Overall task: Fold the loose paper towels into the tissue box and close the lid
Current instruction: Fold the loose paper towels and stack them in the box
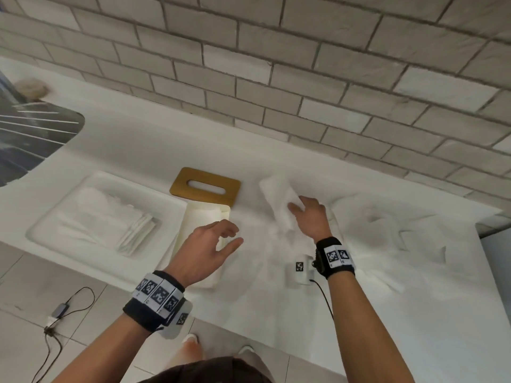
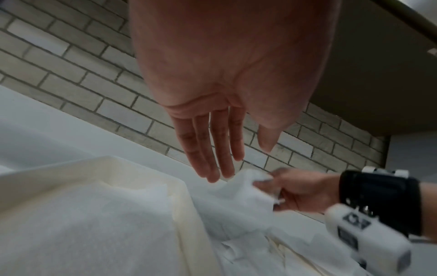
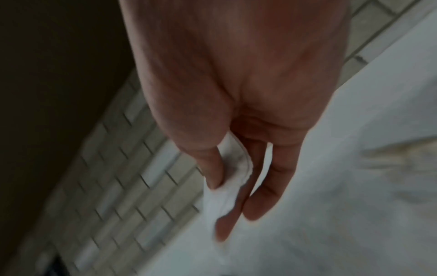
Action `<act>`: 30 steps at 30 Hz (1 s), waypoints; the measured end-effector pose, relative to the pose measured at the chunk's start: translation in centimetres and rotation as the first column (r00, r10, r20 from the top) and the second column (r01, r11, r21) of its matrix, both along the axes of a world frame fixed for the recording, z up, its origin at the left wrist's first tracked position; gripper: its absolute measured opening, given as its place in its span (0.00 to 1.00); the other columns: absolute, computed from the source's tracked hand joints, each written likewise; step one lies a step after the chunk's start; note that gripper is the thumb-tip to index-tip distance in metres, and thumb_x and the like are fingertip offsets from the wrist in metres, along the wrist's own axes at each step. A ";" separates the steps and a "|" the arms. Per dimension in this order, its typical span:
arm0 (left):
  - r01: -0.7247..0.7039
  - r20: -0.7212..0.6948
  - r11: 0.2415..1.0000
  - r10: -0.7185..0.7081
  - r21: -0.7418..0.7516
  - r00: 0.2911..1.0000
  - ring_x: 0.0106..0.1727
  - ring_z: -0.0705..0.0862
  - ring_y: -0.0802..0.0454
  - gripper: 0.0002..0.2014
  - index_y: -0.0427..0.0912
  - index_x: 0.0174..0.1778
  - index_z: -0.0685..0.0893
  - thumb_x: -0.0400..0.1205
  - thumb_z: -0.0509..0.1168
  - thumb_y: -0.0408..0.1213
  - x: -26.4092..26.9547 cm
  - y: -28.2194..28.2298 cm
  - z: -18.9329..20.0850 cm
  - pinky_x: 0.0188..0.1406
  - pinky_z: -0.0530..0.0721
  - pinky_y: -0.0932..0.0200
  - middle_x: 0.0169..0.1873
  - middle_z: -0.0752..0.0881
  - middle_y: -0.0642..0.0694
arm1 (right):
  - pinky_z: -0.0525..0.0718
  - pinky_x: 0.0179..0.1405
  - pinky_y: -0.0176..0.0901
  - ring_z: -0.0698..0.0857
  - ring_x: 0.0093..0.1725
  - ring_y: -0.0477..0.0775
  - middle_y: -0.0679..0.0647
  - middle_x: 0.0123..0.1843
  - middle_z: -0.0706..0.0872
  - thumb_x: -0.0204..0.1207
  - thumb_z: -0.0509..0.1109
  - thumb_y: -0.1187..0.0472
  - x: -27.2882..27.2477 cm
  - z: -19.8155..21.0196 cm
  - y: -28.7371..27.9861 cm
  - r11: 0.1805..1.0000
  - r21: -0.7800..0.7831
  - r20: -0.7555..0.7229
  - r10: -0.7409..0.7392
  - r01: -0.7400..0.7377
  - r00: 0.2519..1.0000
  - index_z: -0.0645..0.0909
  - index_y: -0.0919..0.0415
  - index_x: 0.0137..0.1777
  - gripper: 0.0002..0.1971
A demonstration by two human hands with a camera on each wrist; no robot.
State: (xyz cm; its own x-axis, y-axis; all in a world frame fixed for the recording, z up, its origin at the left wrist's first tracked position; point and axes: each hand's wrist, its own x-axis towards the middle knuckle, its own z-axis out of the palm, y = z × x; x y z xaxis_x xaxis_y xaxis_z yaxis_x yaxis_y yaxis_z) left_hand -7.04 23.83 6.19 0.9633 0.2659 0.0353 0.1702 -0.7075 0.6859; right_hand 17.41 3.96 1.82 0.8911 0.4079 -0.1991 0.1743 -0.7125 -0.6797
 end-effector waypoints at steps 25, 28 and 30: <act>0.053 -0.200 0.993 -0.030 0.110 0.979 0.64 0.84 0.41 0.18 0.53 0.69 0.87 0.86 0.72 0.30 1.8 11.4 -3.3 0.69 0.80 0.43 0.59 0.88 0.45 | 0.85 0.30 0.38 0.91 0.26 0.47 0.48 0.36 0.87 0.90 0.66 0.61 -23.0 2.9 9.5 0.991 0.092 -0.307 0.118 -0.094 0.944 0.90 0.51 0.59 0.10; 0.136 -0.296 0.952 -0.050 0.275 0.954 0.72 0.75 0.42 0.19 0.54 0.75 0.83 0.88 0.68 0.34 1.7 10.9 -4.3 0.69 0.72 0.41 0.66 0.85 0.46 | 0.88 0.38 0.39 0.91 0.26 0.46 0.52 0.36 0.91 0.91 0.64 0.58 -23.4 2.3 9.8 0.988 0.044 -0.327 0.157 -0.151 0.932 0.89 0.49 0.60 0.11; 0.148 -0.268 0.910 -0.042 0.386 0.962 0.72 0.71 0.42 0.19 0.53 0.76 0.82 0.88 0.69 0.39 1.4 10.3 -4.2 0.69 0.71 0.41 0.69 0.79 0.45 | 0.90 0.46 0.39 0.90 0.26 0.43 0.55 0.41 0.93 0.91 0.63 0.59 -23.4 2.4 9.8 0.982 0.033 -0.355 0.188 -0.188 0.916 0.89 0.49 0.62 0.12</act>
State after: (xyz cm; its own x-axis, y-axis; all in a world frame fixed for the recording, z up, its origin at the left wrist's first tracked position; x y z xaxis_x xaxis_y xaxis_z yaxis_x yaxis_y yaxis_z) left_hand -5.60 34.12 2.01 0.9745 0.1868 -0.1243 0.2155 -0.9336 0.2862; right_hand -6.01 13.79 4.23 0.6684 0.5601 -0.4894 0.0524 -0.6918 -0.7201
